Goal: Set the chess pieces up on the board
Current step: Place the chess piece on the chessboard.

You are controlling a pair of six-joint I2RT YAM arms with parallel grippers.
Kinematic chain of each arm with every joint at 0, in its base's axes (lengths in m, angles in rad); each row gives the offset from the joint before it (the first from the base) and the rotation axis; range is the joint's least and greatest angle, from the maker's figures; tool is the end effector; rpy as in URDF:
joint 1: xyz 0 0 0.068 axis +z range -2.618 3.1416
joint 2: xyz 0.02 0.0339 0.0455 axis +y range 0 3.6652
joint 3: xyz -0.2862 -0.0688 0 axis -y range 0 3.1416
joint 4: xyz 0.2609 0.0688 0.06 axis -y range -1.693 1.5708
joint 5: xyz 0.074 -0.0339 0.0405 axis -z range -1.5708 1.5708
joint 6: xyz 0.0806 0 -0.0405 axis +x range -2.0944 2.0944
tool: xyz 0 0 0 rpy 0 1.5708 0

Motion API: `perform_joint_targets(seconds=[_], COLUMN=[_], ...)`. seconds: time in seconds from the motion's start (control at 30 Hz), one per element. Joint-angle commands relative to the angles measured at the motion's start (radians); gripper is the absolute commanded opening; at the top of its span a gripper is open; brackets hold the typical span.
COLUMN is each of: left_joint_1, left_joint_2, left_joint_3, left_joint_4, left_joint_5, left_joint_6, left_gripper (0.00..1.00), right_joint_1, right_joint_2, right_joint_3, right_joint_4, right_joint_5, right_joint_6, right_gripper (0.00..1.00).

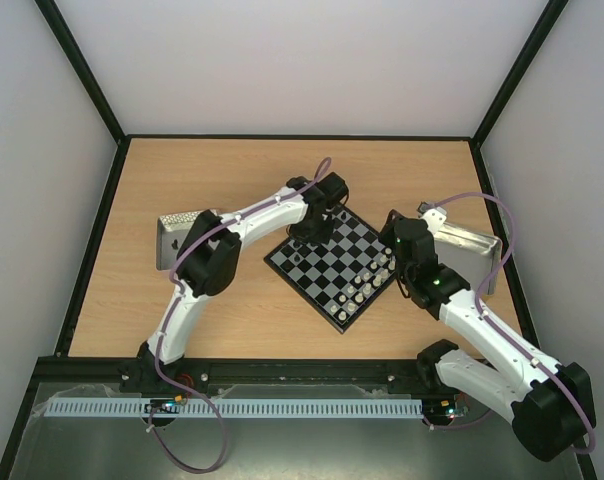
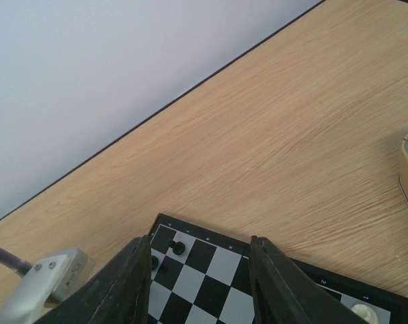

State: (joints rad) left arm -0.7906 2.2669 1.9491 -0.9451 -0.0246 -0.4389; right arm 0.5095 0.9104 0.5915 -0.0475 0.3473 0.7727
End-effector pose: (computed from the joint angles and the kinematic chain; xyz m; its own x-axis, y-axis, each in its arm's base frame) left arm 0.3650 -0.3660 0.1613 -0.9065 0.3121 -0.2843 0.3536 0.9292 -0.1076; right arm 0.2324 0.0984 0.2610 -0.3504 0.5561 -0.7536 0.0886 0.8207 0.5644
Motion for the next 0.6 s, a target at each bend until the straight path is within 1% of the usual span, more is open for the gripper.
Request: perform_joint_targets(seconds=[0.0, 0.47, 0.57], left_joint_1=[0.007, 0.022, 0.026], left_joint_2=[0.024, 0.055, 0.060], left_joint_3=[0.028, 0.030, 0.030], left_joint_4=[-0.036, 0.000, 0.006], left_joint_5=[-0.011, 0.021, 0.028], left_joint_6=[-0.006, -0.003, -0.003], left_gripper=[0.12, 0.13, 0.15], right_joint_1=[-0.003, -0.004, -0.003], right_joint_2=[-0.007, -0.002, -0.002], right_joint_3=[-0.011, -0.011, -0.010], right_joint_4=[0.000, 0.008, 0.006], right_joint_5=[0.028, 0.010, 0.010], right_joint_6=[0.019, 0.020, 0.020], right_gripper=[0.39, 0.39, 0.39])
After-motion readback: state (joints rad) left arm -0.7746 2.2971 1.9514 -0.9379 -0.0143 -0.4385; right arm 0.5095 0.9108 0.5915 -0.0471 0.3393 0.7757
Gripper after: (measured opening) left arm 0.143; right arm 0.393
